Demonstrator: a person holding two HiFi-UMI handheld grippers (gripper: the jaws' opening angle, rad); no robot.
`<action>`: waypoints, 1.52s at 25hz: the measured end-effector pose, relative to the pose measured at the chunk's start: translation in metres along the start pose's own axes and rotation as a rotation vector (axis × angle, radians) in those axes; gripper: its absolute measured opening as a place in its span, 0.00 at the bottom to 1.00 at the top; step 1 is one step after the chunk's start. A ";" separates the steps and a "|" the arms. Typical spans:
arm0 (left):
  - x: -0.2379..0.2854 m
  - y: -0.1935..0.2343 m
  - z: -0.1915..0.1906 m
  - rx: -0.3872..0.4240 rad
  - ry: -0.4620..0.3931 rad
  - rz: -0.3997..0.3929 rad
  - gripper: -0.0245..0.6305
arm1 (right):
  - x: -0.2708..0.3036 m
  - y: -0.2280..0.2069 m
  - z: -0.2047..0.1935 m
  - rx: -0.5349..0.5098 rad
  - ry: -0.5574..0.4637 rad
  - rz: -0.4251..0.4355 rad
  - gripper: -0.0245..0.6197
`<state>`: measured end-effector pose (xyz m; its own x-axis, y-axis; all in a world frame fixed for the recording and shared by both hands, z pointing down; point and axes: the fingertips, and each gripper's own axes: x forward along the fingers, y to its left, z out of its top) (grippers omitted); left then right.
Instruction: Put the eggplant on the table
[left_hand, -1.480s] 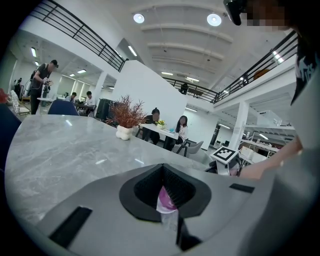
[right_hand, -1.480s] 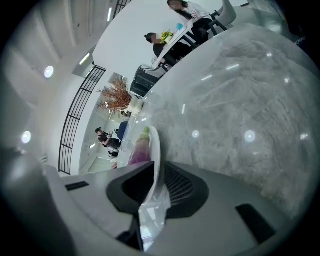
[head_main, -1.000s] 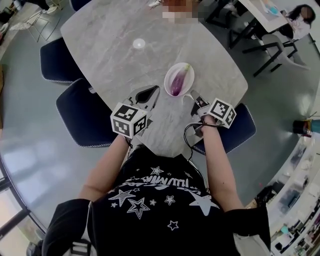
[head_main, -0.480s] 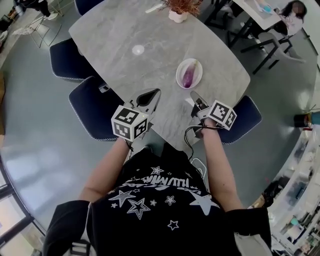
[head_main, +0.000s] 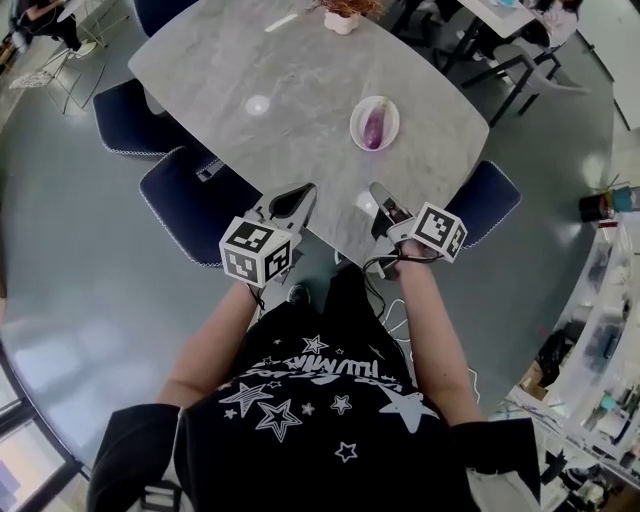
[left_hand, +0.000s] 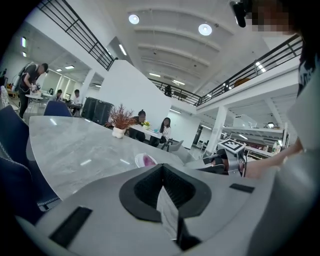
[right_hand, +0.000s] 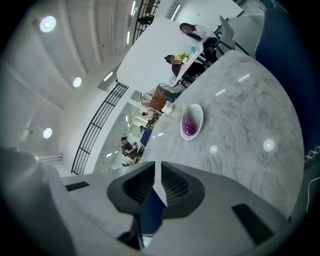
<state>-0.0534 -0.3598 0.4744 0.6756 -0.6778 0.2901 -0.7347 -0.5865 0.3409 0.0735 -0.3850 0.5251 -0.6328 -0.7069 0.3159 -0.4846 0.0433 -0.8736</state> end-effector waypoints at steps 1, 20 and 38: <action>-0.004 -0.001 -0.001 -0.004 -0.001 -0.008 0.05 | -0.004 0.003 -0.005 0.000 -0.006 -0.001 0.10; 0.000 -0.085 -0.032 0.018 0.016 -0.072 0.05 | -0.100 0.020 -0.023 -0.277 -0.072 -0.001 0.10; -0.050 -0.220 -0.073 0.077 0.006 -0.004 0.05 | -0.238 0.022 -0.073 -0.435 -0.034 0.046 0.10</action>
<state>0.0788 -0.1647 0.4508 0.6788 -0.6727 0.2944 -0.7343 -0.6218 0.2722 0.1691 -0.1645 0.4575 -0.6428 -0.7201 0.2614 -0.6703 0.3635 -0.6469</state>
